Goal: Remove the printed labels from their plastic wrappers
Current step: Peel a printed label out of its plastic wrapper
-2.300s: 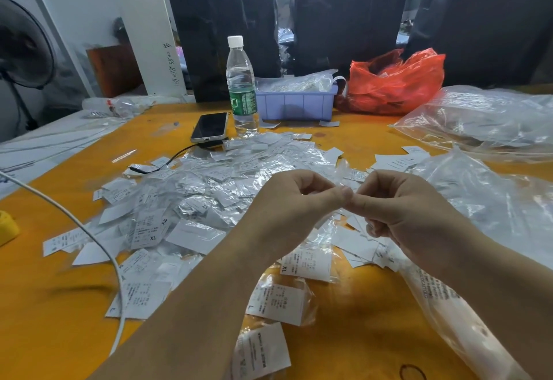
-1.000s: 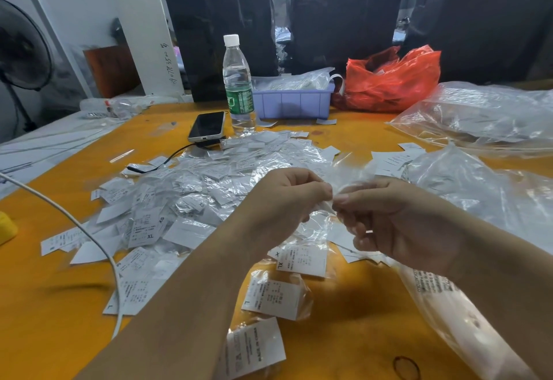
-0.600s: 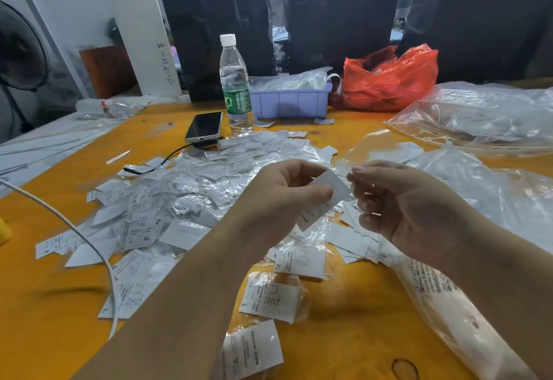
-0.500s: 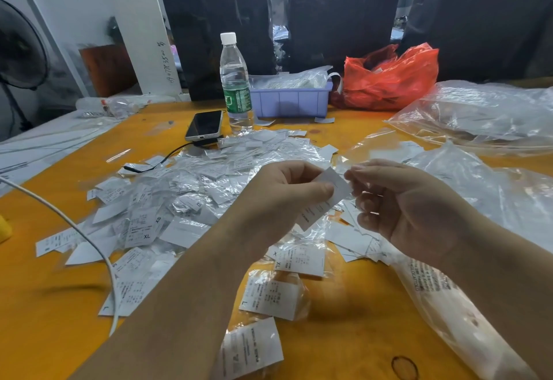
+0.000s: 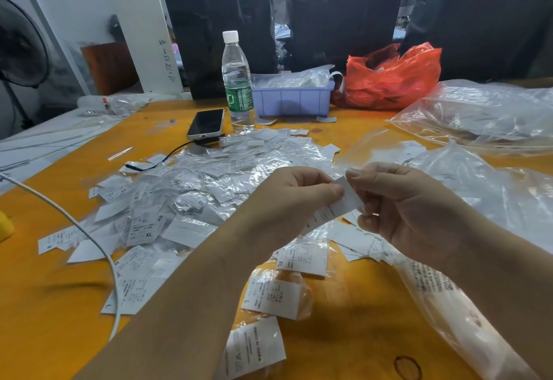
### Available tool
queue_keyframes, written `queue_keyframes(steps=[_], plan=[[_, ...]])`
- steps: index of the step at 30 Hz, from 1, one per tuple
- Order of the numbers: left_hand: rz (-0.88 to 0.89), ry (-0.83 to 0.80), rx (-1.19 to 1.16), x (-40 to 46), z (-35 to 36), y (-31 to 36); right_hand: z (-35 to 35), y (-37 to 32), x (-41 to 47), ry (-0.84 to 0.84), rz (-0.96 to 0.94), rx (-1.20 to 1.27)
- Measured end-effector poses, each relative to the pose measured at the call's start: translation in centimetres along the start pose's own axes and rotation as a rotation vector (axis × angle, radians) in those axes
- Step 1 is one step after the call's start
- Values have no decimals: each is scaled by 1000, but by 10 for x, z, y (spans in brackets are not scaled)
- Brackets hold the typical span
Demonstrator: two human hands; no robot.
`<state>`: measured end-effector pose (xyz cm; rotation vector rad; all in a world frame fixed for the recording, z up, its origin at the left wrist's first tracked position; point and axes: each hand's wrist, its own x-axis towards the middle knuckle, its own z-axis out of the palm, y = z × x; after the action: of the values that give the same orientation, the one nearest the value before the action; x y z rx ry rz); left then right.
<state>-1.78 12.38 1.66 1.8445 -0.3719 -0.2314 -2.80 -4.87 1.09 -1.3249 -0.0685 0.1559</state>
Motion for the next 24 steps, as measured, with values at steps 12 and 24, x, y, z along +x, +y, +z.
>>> queue_keyframes(steps=[12,24], plan=[[105,255,-52,1,-17,4,0,-4,-6,-191,39,-151],[152,128,17,-2,-7,6,2,-2,-12,-490,165,-312]])
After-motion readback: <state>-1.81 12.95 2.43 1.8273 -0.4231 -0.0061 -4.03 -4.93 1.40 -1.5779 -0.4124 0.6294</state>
